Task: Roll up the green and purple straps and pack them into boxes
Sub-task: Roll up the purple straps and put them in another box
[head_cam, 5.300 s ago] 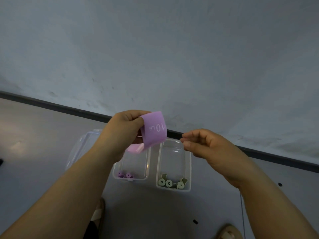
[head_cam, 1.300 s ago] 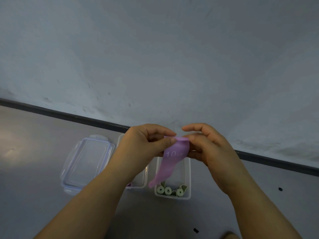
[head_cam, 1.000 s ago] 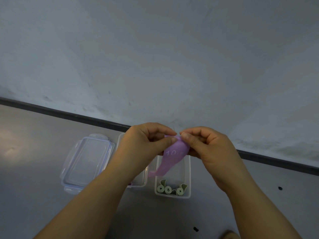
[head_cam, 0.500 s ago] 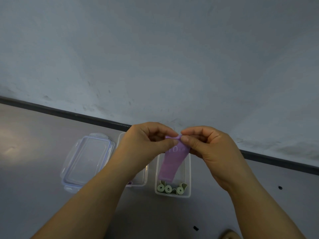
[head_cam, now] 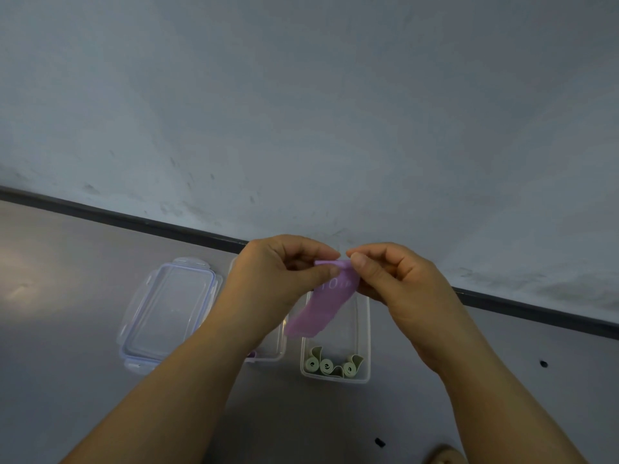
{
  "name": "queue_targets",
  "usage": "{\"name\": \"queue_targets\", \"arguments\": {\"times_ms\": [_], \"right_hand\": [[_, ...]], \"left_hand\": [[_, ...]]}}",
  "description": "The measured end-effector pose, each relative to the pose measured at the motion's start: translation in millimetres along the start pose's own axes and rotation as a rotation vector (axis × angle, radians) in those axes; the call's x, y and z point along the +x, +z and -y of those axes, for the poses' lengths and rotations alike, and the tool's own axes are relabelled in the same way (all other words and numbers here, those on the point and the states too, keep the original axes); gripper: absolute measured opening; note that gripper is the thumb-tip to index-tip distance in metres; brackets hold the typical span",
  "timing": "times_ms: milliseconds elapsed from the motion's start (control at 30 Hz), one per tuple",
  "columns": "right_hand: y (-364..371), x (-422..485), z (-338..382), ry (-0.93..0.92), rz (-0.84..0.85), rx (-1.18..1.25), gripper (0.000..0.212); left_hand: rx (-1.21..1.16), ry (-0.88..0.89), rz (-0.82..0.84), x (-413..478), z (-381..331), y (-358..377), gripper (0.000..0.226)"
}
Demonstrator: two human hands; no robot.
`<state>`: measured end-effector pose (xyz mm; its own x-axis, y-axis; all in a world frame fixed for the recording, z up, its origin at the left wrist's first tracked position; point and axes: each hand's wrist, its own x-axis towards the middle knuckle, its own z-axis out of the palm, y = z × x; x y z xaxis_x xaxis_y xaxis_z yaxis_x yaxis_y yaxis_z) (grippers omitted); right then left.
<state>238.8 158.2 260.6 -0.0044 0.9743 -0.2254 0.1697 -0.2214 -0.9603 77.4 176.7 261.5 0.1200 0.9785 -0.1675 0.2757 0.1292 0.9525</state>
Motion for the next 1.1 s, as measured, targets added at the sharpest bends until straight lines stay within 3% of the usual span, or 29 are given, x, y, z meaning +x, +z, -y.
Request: {"name": "queue_targets", "arguments": {"times_ms": [267,533,933,1100], "right_hand": [[-0.2,2.2,-0.2,-0.017,0.003,-0.013,0.006],[-4.5,1.8,-0.3,-0.019,-0.020,0.028,0.010],[-1.8,2.3,0.2,-0.018,0.003,0.053,0.011],[-0.2,1.5,-1.2,0.025,0.043,0.014,0.028]], "left_hand": [[-0.013,-0.002,0.011,-0.4,-1.2,0.7,0.015],[-0.134,-0.065,0.065,-0.3,0.2,2.8,0.014],[-0.051,0.007,0.013,1.2,3.0,0.2,0.016],[-0.076,0.004,0.023,1.6,2.7,-0.6,0.016]]}}
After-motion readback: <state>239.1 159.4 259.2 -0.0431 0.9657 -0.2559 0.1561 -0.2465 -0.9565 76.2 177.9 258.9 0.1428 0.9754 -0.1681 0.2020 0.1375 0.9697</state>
